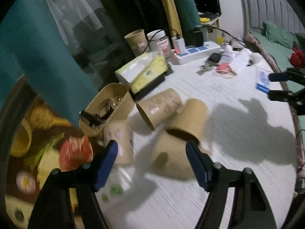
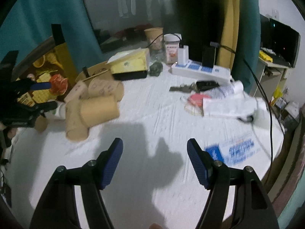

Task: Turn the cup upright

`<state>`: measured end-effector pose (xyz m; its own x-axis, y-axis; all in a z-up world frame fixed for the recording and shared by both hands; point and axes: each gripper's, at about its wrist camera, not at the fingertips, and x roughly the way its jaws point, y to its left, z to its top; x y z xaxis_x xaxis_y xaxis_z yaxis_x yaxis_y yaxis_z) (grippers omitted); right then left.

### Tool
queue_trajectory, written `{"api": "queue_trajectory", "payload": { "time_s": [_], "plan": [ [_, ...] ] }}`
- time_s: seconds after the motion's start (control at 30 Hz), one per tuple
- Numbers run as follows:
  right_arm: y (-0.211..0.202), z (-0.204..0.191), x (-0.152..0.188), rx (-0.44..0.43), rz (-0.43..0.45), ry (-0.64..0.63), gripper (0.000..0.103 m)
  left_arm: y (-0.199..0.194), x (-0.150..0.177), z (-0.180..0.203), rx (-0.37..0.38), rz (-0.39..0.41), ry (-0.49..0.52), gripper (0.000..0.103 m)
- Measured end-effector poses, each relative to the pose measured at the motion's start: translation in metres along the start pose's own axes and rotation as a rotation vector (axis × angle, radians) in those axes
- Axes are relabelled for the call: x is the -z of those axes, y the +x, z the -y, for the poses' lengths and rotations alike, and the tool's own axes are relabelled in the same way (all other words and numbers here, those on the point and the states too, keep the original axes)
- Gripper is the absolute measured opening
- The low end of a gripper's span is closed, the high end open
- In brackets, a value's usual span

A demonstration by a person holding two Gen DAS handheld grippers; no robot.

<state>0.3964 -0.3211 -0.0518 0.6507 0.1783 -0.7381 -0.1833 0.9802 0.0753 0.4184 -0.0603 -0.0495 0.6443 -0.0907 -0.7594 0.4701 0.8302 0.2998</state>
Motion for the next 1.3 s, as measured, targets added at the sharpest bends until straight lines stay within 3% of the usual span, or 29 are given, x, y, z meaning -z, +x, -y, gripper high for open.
{"api": "queue_trajectory", "payload": {
  "time_s": [0.17, 0.4, 0.53, 0.67, 0.93, 1.07, 1.3],
  "plan": [
    [0.015, 0.008, -0.013, -0.001, -0.014, -0.004, 0.067, 0.048, -0.034, -0.007, 0.007, -0.027, 0.121, 0.074],
    [0.029, 0.031, -0.004, -0.015, -0.048, 0.051, 0.067, 0.104, -0.06, 0.011, 0.018, -0.134, 0.394, 0.074],
    [0.03, 0.042, 0.0, -0.013, -0.049, 0.072, 0.067, 0.123, -0.067, 0.017, 0.085, -0.199, 0.476, 0.074],
    [0.031, 0.048, 0.003, -0.015, -0.05, 0.082, 0.067, 0.126, -0.072, 0.022, 0.109, -0.181, 0.53, 0.074],
    [0.03, 0.052, 0.008, -0.027, -0.057, 0.091, 0.067, 0.143, -0.085, 0.018, 0.207, -0.252, 0.504, 0.074],
    [0.026, 0.055, 0.01, -0.03, -0.051, 0.104, 0.067, 0.16, -0.093, 0.009, 0.26, -0.303, 0.44, 0.07],
    [0.012, 0.059, 0.013, -0.031, -0.036, 0.121, 0.067, 0.161, -0.101, -0.004, 0.302, -0.312, 0.334, 0.066]
  ]
}}
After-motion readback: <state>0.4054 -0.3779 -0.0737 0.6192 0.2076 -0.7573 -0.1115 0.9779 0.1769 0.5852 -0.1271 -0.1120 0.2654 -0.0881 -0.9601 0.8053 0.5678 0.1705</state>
